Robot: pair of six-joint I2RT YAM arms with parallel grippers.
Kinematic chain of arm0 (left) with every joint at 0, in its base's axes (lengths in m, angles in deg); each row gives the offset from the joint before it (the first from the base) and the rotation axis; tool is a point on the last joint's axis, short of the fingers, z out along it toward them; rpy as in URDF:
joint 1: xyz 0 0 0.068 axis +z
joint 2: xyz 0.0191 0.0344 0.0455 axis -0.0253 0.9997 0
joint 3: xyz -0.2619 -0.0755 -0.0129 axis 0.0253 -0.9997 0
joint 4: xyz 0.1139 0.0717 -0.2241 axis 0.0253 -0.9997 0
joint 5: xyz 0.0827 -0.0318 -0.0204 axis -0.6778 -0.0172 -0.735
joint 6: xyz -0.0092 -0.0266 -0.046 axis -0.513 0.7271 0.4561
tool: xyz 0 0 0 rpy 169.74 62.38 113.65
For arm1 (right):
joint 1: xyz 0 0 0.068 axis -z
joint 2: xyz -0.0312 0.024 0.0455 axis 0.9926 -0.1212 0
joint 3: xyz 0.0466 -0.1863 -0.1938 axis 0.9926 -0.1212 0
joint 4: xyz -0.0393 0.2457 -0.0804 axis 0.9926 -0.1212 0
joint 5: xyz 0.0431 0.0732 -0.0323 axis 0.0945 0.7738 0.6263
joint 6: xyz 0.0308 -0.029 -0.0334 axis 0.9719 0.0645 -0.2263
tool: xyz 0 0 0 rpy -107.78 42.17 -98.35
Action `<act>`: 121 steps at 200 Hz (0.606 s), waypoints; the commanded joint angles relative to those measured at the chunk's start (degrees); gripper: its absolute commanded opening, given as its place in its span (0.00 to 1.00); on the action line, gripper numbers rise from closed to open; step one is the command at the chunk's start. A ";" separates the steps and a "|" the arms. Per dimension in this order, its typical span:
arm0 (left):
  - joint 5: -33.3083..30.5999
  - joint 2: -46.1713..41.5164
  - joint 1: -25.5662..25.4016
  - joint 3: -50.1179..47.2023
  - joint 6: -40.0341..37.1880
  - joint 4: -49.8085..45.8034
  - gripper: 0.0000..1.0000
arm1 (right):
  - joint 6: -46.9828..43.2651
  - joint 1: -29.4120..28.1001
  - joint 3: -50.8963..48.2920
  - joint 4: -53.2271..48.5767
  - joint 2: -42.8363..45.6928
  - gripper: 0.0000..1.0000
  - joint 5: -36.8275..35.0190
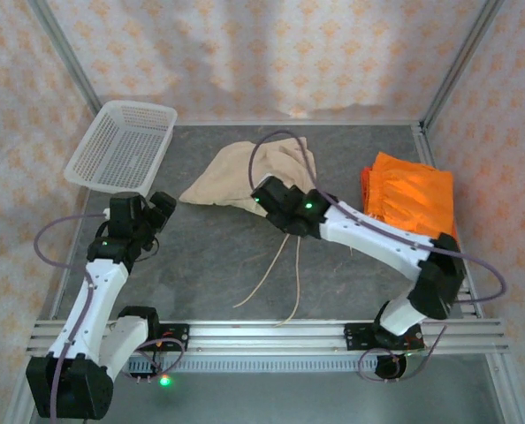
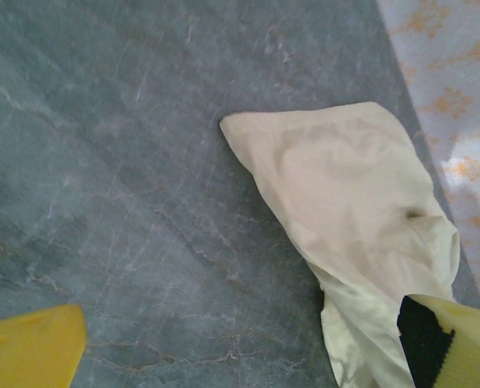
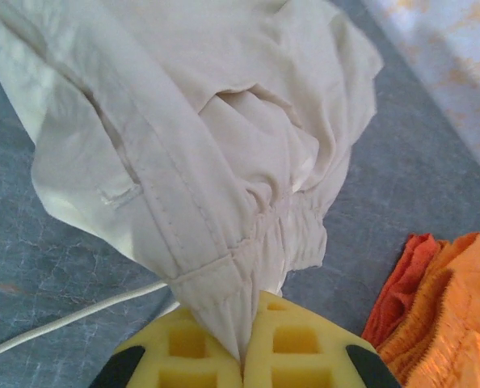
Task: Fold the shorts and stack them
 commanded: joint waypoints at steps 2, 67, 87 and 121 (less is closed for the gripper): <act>2.02 1.87 -0.98 -3.00 5.36 6.96 1.00 | 0.95 0.17 -2.66 1.21 1.89 0.00 0.30; 2.44 14.07 -5.56 -5.36 12.14 18.28 0.97 | 3.25 0.47 -4.12 2.46 3.72 0.00 0.60; 2.93 18.52 -5.69 -4.55 12.63 21.29 0.95 | 3.36 0.49 -4.41 2.80 4.40 0.00 0.45; 4.48 26.68 -5.67 -0.76 11.80 22.56 0.92 | 3.62 0.51 -5.72 4.03 6.55 0.00 0.78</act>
